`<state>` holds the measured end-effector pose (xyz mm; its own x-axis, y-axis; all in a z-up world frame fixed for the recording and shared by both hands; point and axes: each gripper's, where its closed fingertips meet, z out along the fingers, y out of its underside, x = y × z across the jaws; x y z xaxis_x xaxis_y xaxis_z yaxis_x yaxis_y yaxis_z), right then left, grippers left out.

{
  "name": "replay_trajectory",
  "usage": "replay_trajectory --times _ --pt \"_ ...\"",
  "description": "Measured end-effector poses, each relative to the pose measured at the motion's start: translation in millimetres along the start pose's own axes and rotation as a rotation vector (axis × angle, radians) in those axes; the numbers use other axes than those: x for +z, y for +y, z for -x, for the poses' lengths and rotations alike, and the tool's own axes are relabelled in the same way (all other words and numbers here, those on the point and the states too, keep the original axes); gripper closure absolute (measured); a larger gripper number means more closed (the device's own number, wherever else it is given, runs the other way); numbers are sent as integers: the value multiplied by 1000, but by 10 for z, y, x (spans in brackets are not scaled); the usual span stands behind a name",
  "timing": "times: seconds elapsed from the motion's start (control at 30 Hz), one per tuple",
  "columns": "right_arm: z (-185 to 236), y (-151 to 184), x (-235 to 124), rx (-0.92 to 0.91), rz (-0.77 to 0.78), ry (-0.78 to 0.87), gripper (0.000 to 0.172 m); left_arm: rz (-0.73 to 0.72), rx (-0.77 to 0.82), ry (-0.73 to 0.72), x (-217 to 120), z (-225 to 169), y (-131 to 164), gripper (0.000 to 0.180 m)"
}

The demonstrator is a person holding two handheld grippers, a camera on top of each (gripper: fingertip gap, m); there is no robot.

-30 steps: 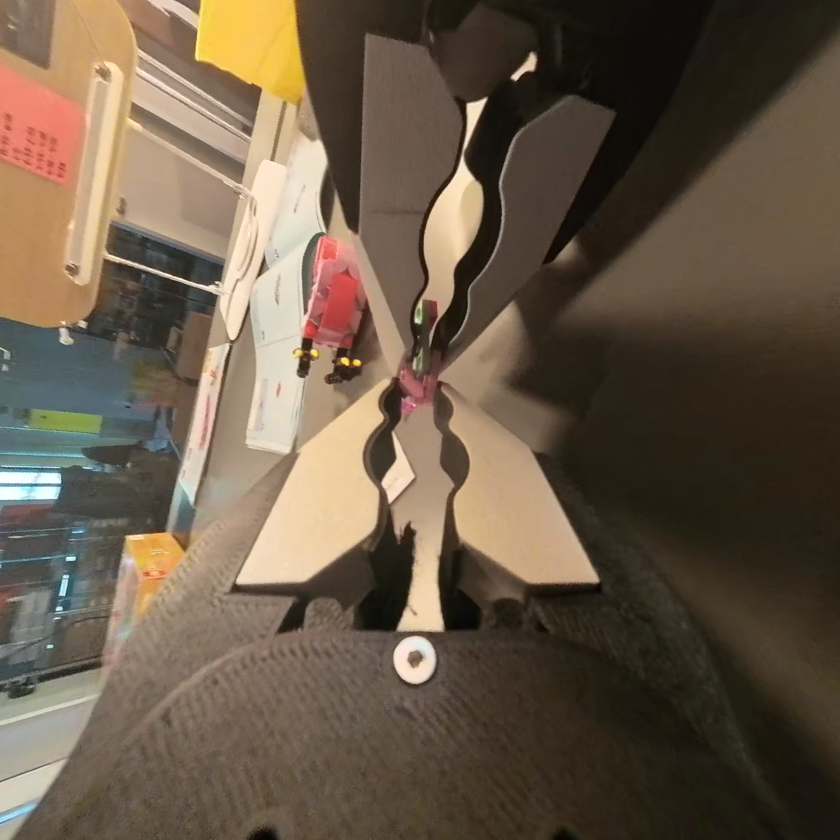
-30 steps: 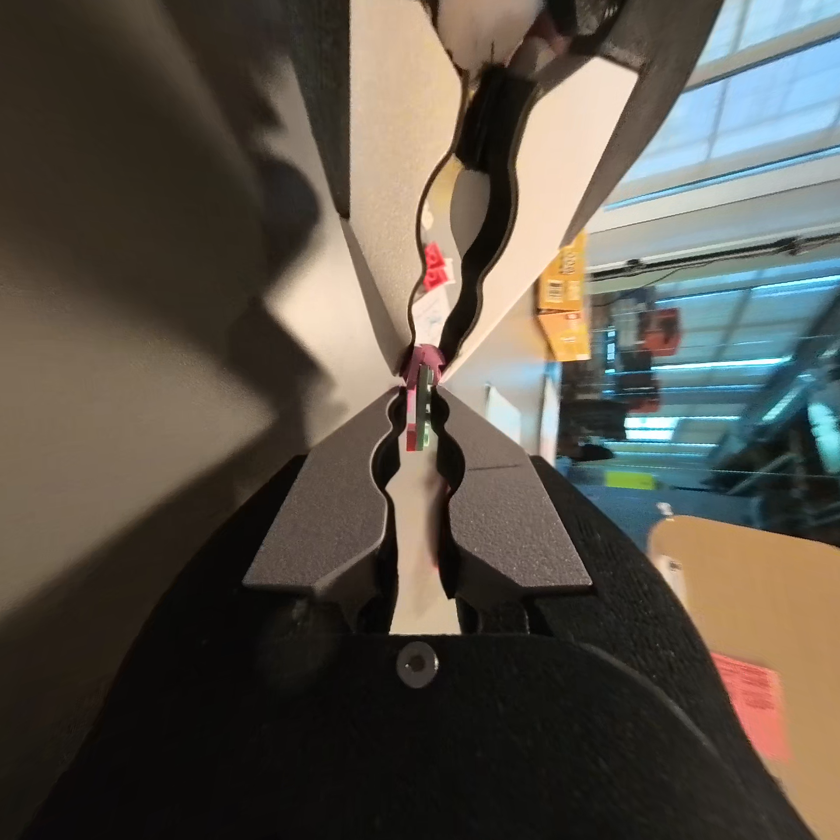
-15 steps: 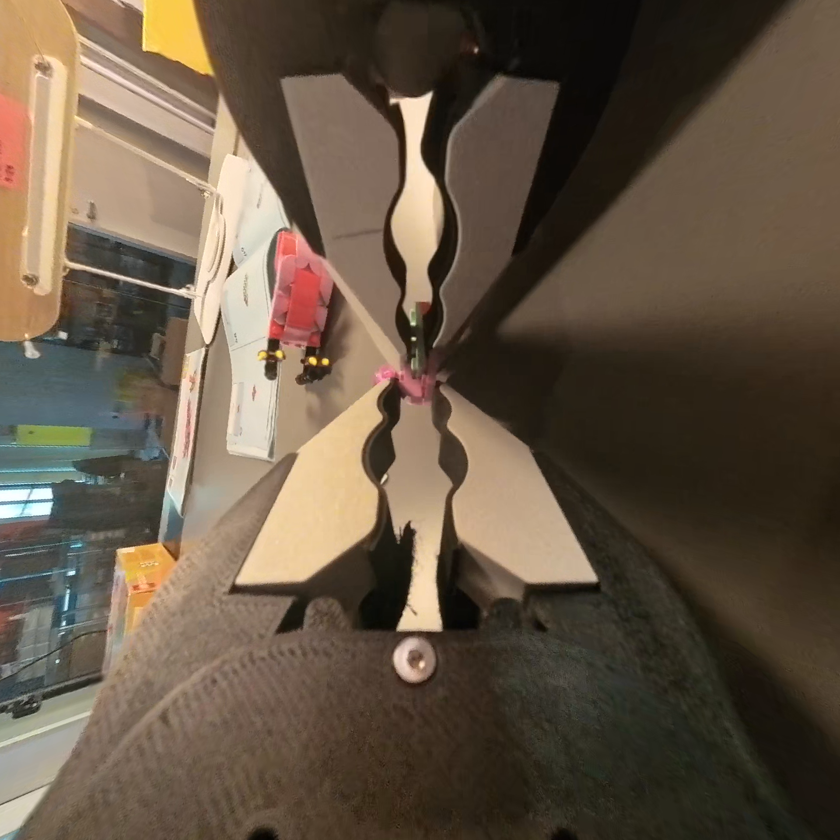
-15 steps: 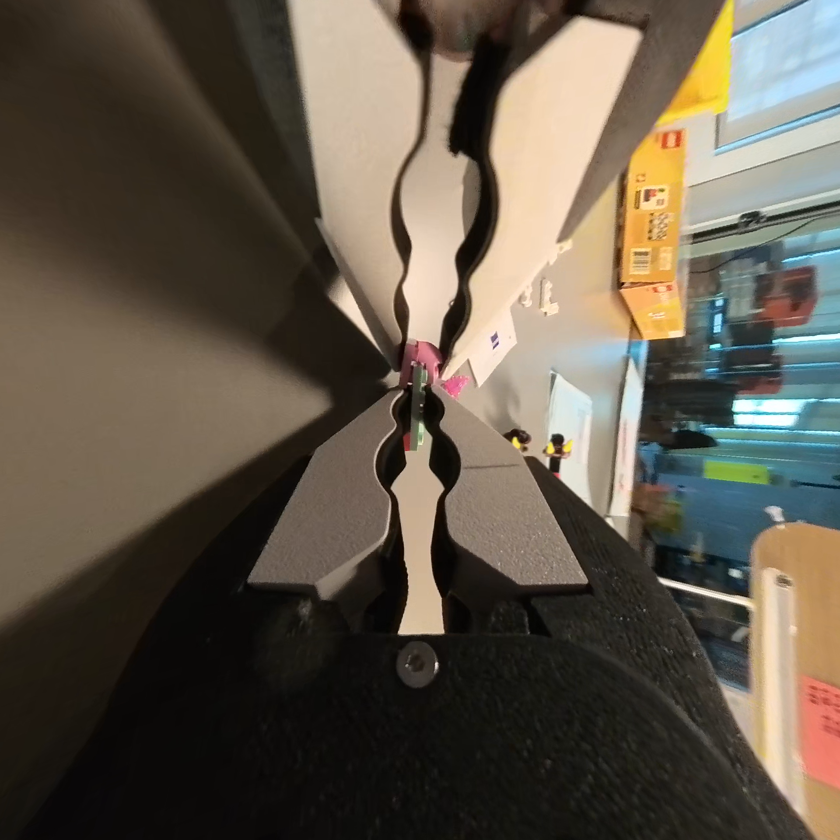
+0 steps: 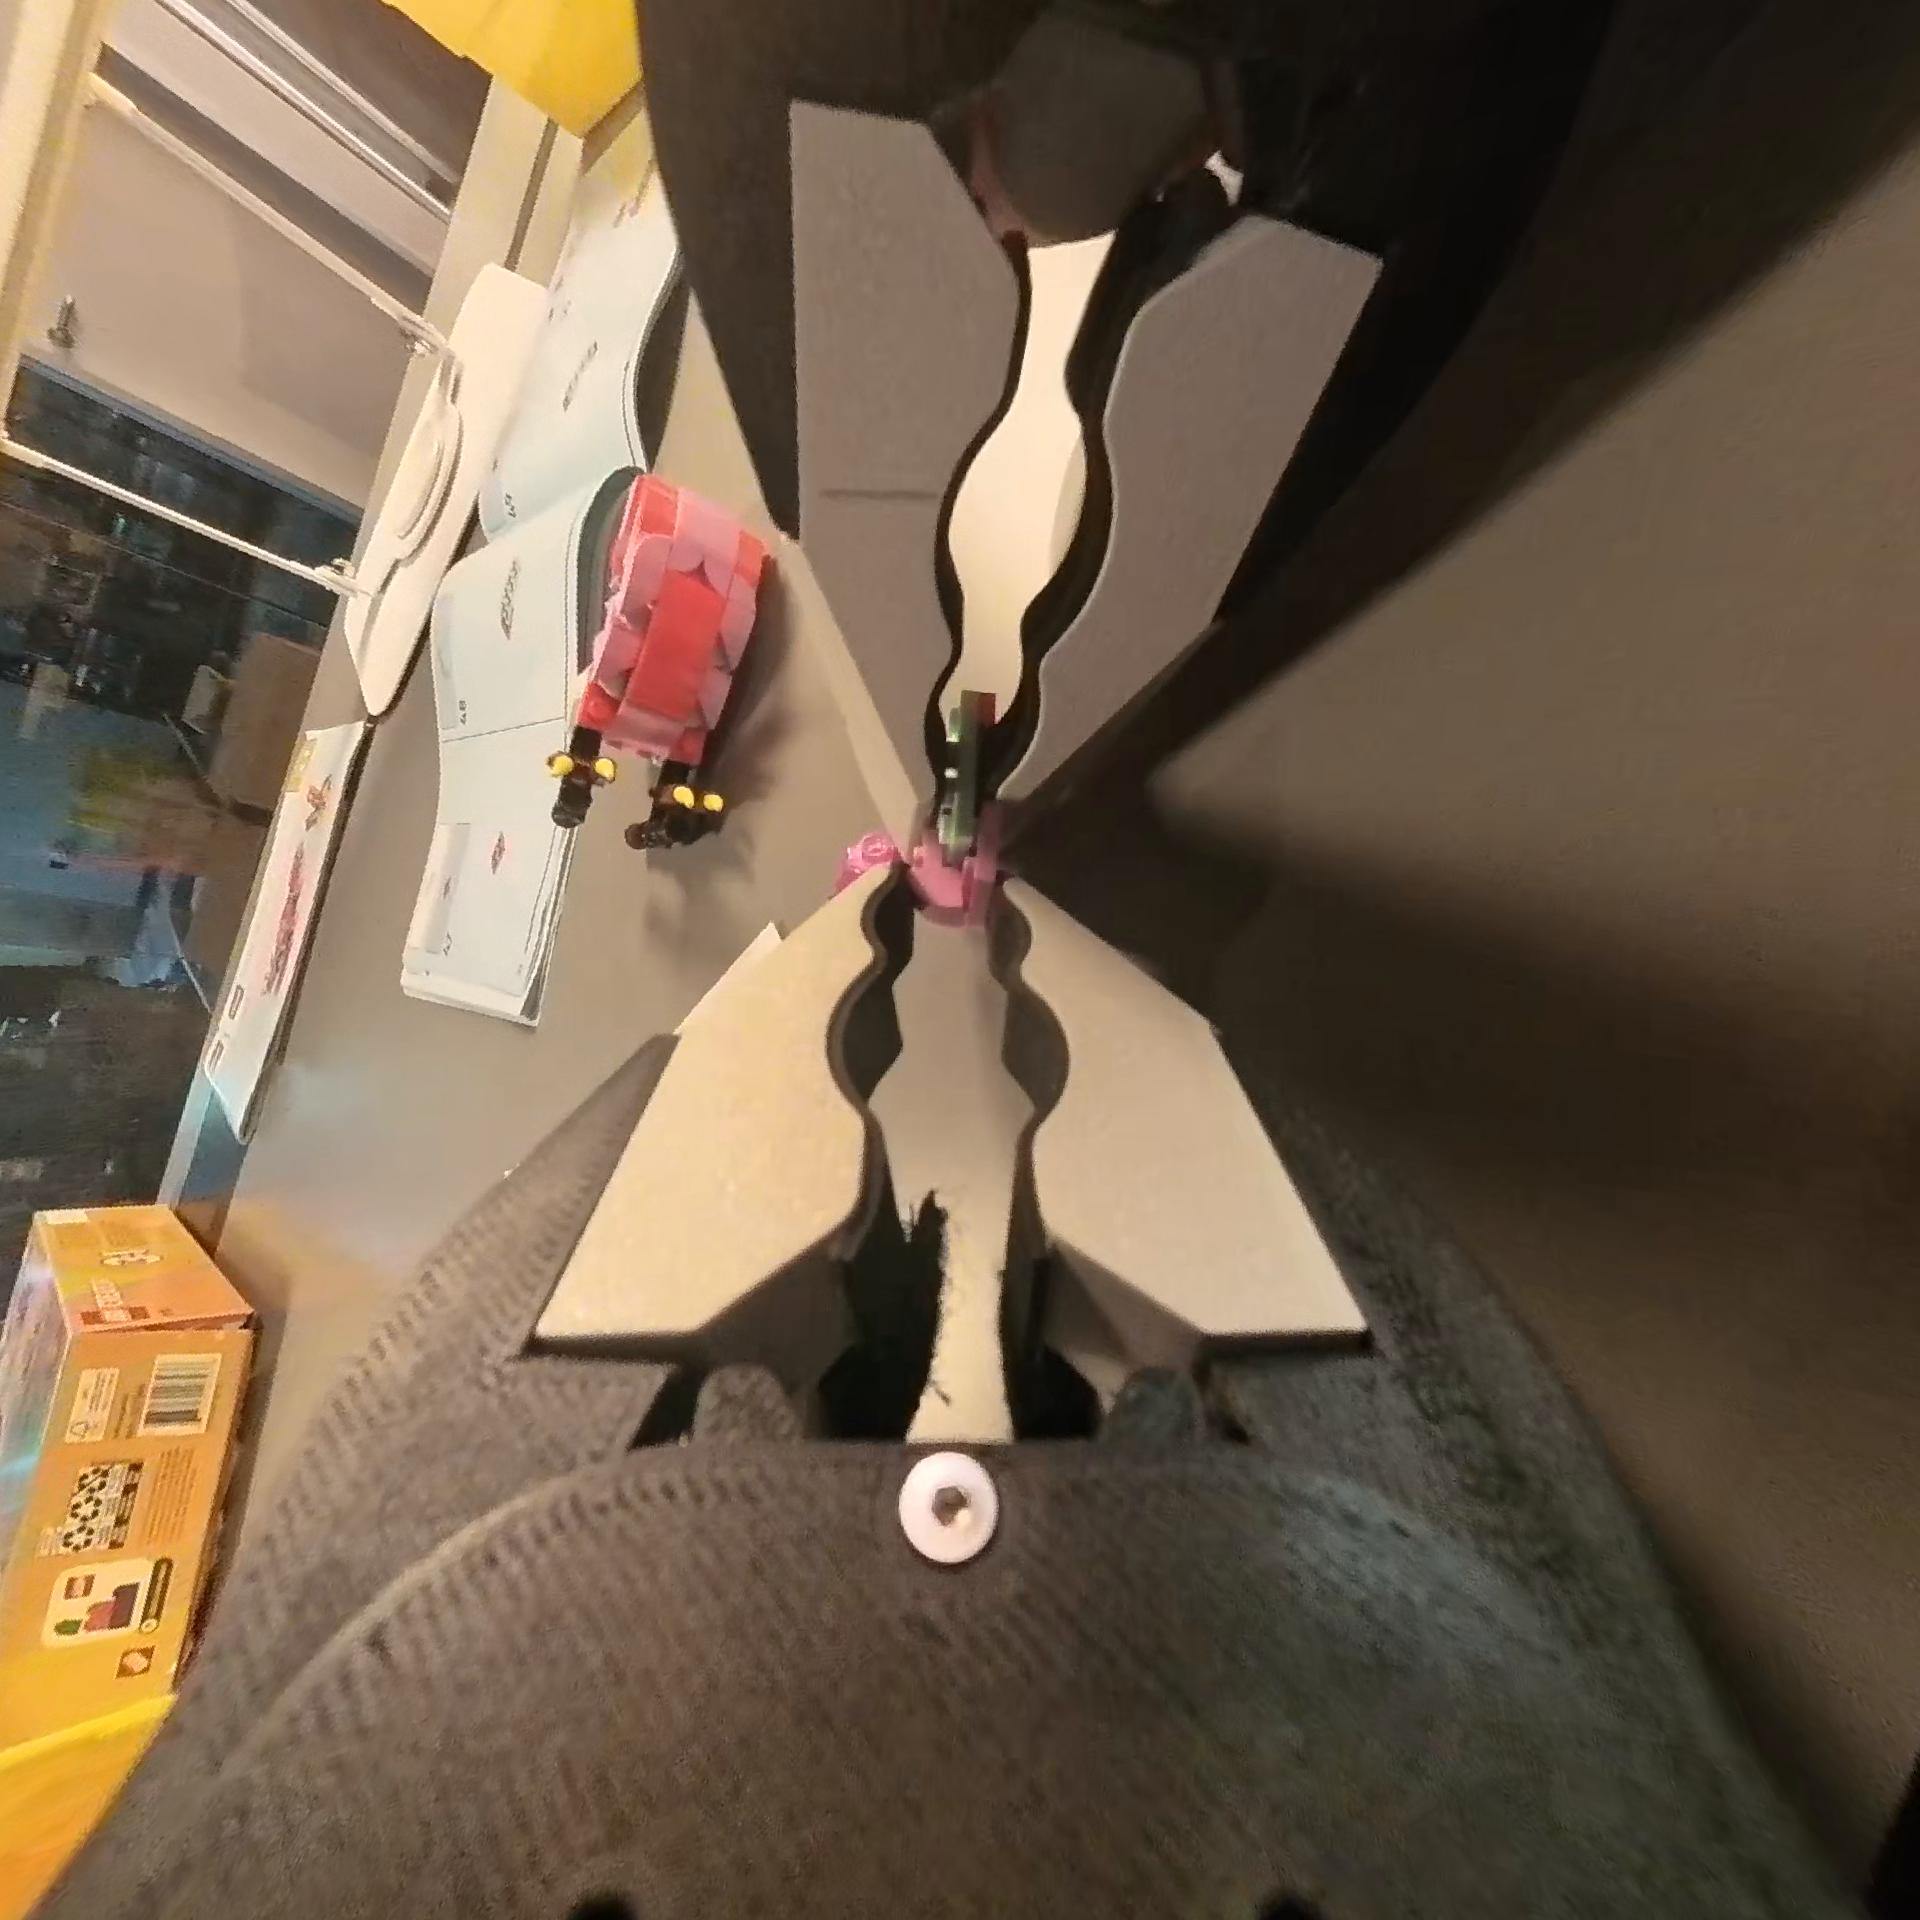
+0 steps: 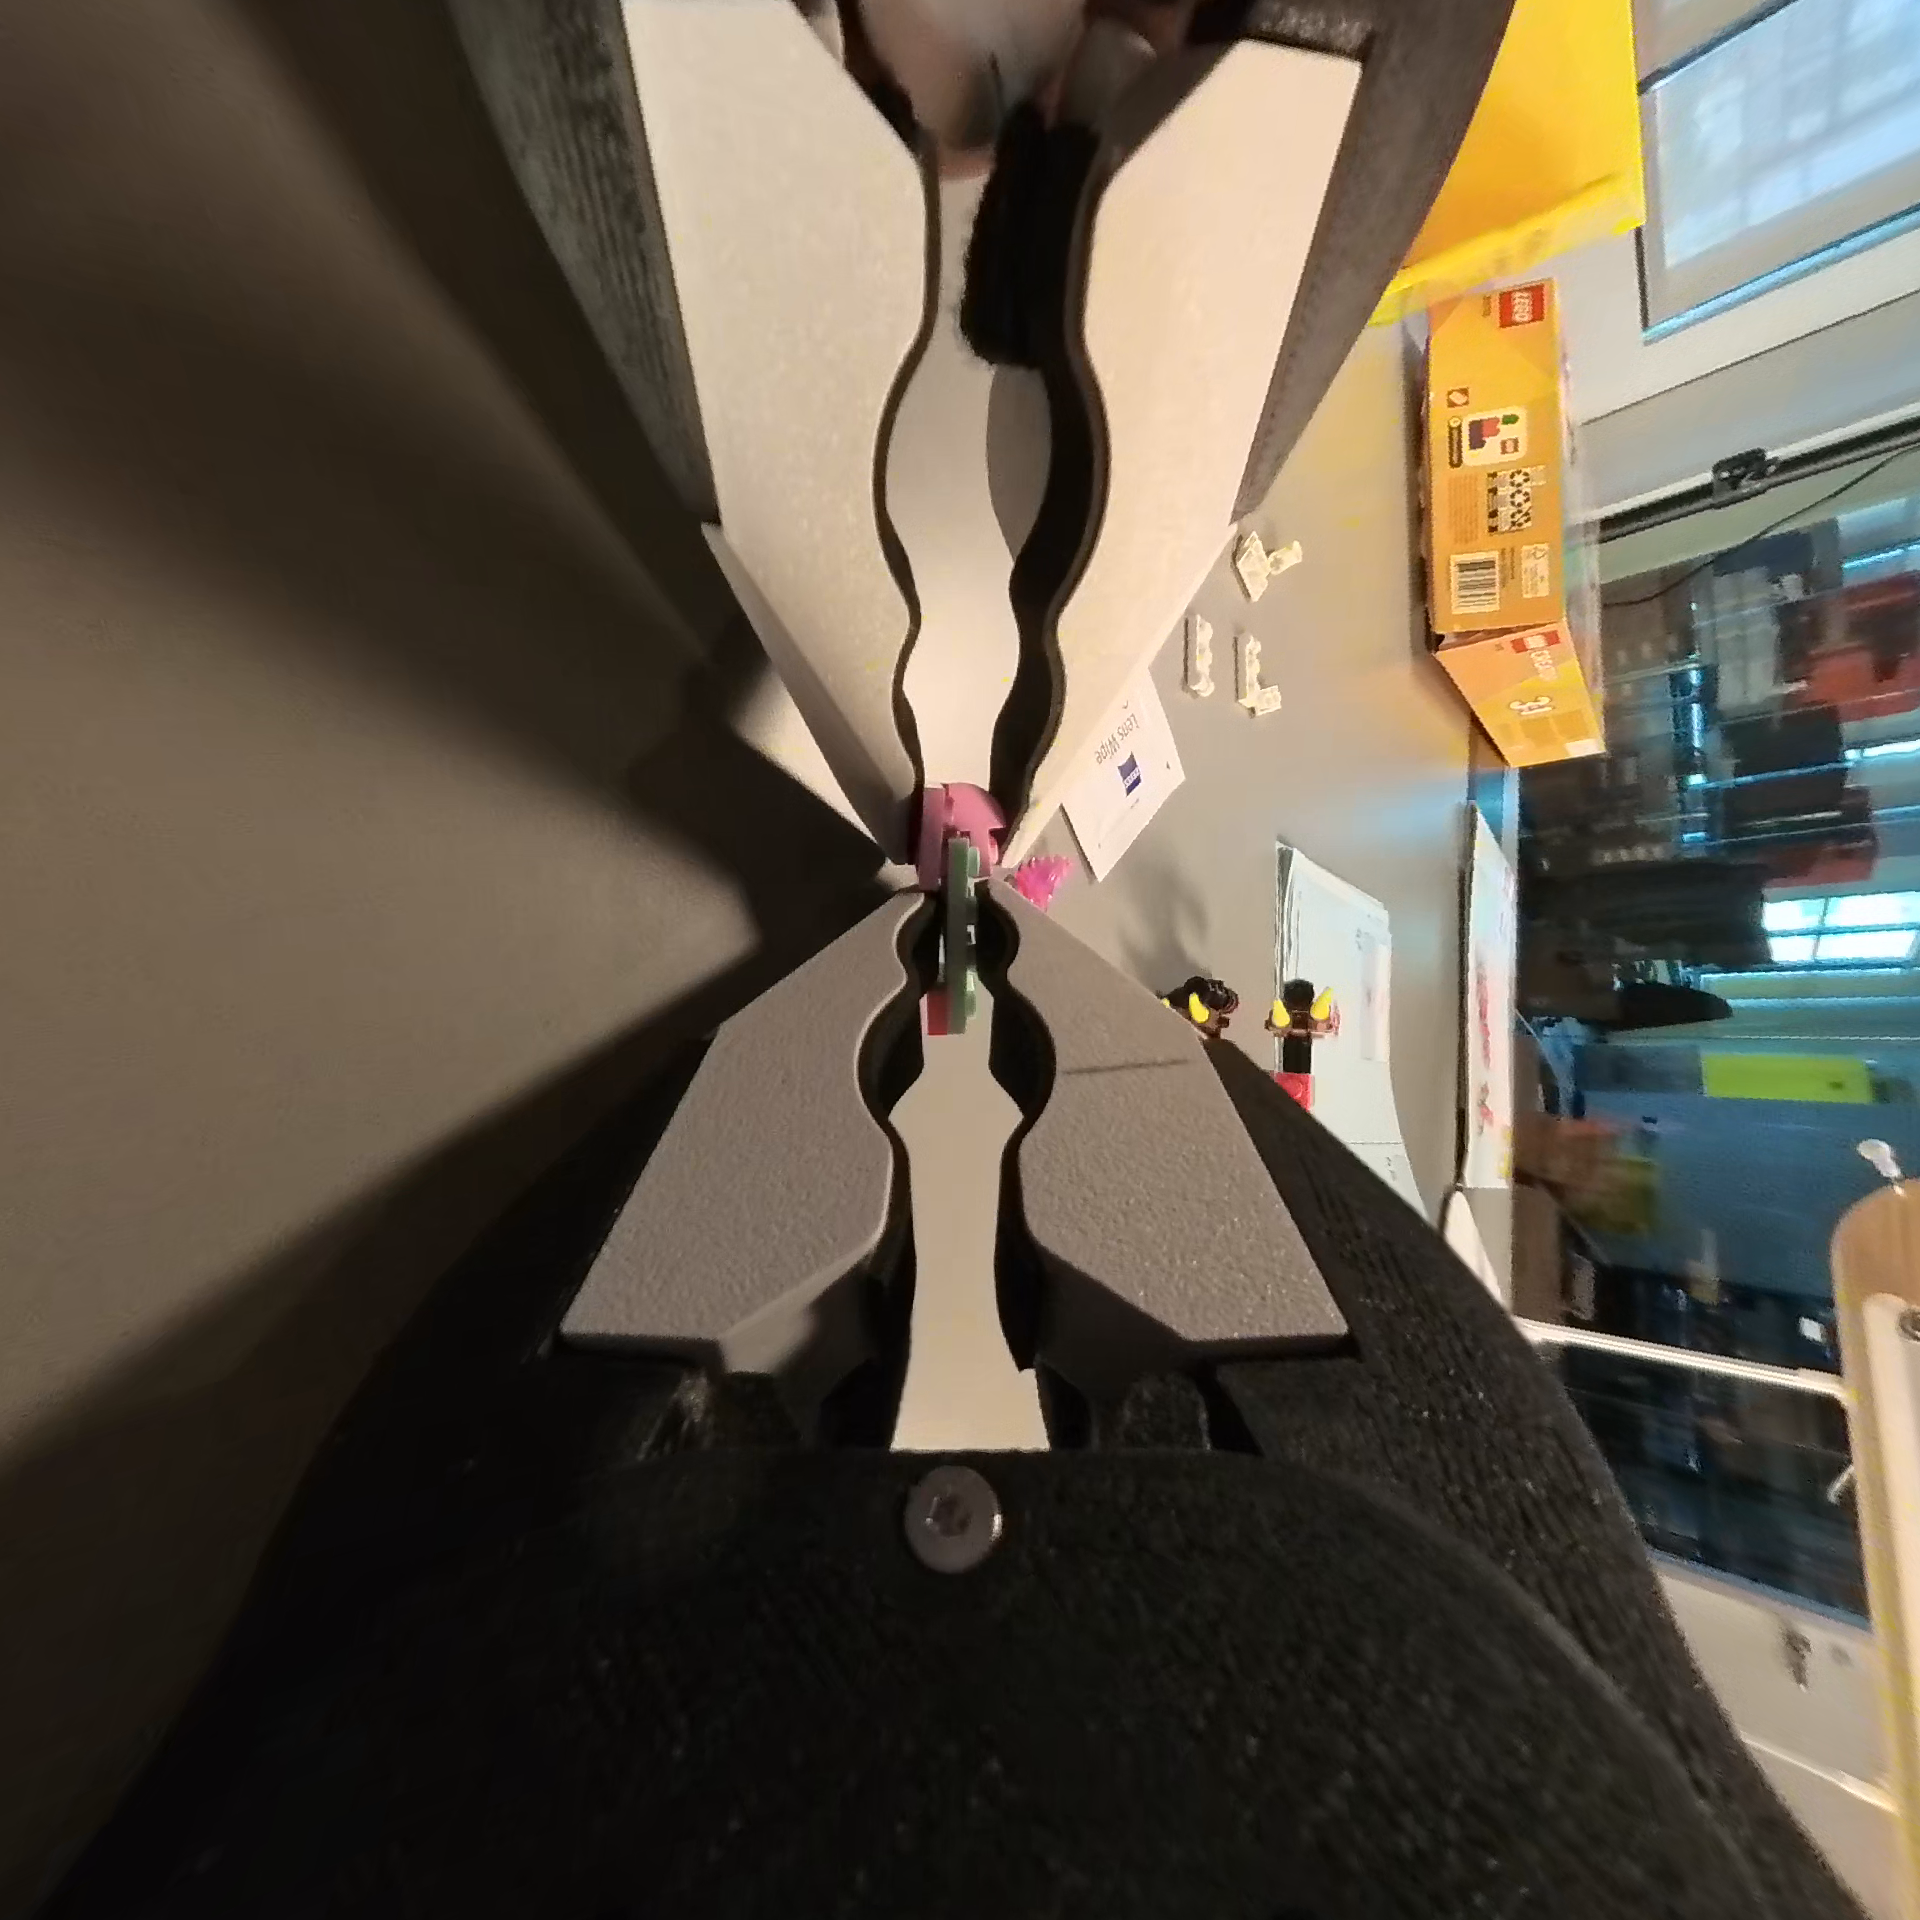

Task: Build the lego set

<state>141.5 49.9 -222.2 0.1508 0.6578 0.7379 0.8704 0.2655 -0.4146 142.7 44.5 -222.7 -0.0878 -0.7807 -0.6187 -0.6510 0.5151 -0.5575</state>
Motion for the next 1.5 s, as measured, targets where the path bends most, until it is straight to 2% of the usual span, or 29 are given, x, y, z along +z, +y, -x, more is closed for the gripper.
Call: replay_trajectory --times 0.7,0.97,1.4,1.5 --pt "56 -22 -47 -49 -16 -39 168 4 130 100 -34 -59 -32 168" --pt "97 -32 -75 28 -24 -102 168 -9 135 174 -41 -93 -45 168" --pt "124 -26 -95 79 -15 -146 168 -19 116 214 -39 -118 -56 168" --pt "127 -25 -137 119 -22 -178 159 -15 124 218 -40 -122 -57 168"
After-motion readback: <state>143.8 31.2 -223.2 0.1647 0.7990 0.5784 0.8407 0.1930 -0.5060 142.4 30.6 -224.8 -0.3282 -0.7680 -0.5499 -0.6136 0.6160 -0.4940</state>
